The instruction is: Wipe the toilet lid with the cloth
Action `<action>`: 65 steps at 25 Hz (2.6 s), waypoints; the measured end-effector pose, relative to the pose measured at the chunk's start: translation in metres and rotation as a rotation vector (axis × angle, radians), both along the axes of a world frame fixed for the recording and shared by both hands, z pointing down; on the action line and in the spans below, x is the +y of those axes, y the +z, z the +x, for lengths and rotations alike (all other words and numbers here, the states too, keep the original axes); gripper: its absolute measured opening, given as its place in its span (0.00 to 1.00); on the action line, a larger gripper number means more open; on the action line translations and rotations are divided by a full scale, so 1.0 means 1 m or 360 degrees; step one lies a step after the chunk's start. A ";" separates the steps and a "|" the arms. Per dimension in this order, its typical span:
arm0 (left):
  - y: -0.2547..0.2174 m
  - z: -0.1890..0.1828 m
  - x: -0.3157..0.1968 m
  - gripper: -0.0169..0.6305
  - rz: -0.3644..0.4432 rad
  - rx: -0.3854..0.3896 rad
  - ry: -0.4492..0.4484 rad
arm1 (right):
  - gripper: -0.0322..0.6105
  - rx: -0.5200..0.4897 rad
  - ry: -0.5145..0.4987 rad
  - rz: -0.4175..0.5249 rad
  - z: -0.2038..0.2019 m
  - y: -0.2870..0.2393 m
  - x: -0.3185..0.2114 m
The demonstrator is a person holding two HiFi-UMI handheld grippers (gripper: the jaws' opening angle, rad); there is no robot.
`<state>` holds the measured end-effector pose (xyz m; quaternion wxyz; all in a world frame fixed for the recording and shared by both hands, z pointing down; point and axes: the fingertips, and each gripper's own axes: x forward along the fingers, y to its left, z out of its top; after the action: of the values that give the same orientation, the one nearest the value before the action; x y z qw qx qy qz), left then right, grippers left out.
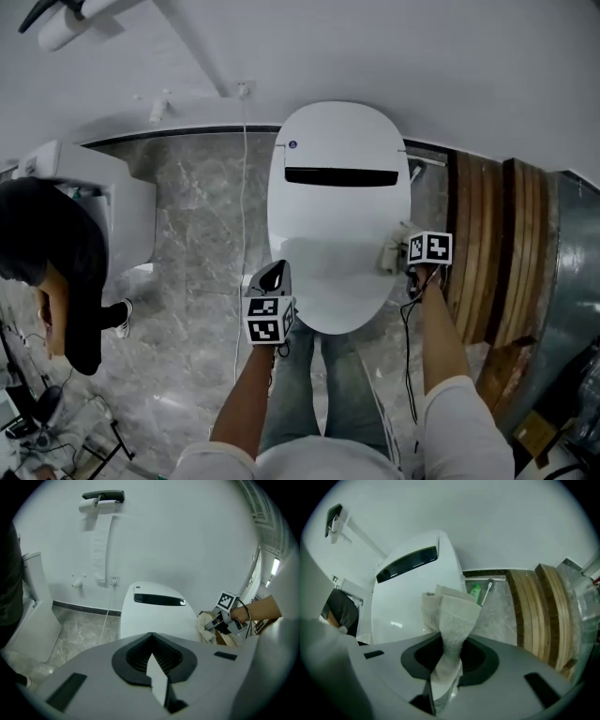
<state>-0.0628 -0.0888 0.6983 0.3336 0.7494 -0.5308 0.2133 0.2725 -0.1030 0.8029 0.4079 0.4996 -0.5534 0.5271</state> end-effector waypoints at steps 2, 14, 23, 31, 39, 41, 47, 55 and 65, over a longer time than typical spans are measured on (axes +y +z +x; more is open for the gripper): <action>0.000 -0.004 0.005 0.05 -0.0002 -0.0009 -0.0012 | 0.20 -0.0085 -0.0020 0.0053 -0.028 -0.010 0.002; 0.000 -0.070 0.043 0.05 -0.0031 -0.0098 -0.0130 | 0.20 -0.0530 -0.0642 -0.0063 -0.331 0.012 0.073; 0.009 -0.039 0.052 0.05 -0.0059 -0.0028 -0.0057 | 0.20 -0.0334 -0.0160 -0.0076 -0.119 0.017 0.083; 0.015 0.006 0.054 0.05 -0.0055 -0.0007 0.0120 | 0.20 -0.0073 -0.0149 -0.0042 -0.046 0.005 0.089; 0.021 -0.024 0.069 0.05 -0.0080 -0.0117 0.0067 | 0.20 -0.0575 -0.0605 0.0034 -0.282 -0.001 0.154; 0.022 -0.028 0.072 0.05 -0.0079 -0.0136 0.0071 | 0.20 -0.0519 -0.0653 -0.0018 -0.296 0.012 0.166; 0.030 -0.030 0.082 0.05 -0.0076 -0.0150 0.0048 | 0.20 -0.0440 -0.0385 -0.0121 -0.215 0.028 0.184; 0.041 0.007 0.106 0.05 -0.0127 -0.0061 0.0128 | 0.20 -0.0146 -0.0185 -0.0202 -0.072 0.036 0.202; -0.097 0.015 0.068 0.05 0.0153 -0.0041 0.0167 | 0.20 -0.0453 0.0025 0.0561 -0.125 -0.130 0.129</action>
<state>-0.0479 -0.0209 0.6018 0.2787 0.7885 -0.5047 0.2142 0.1476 0.0258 0.6724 0.2281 0.4881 -0.6850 0.4904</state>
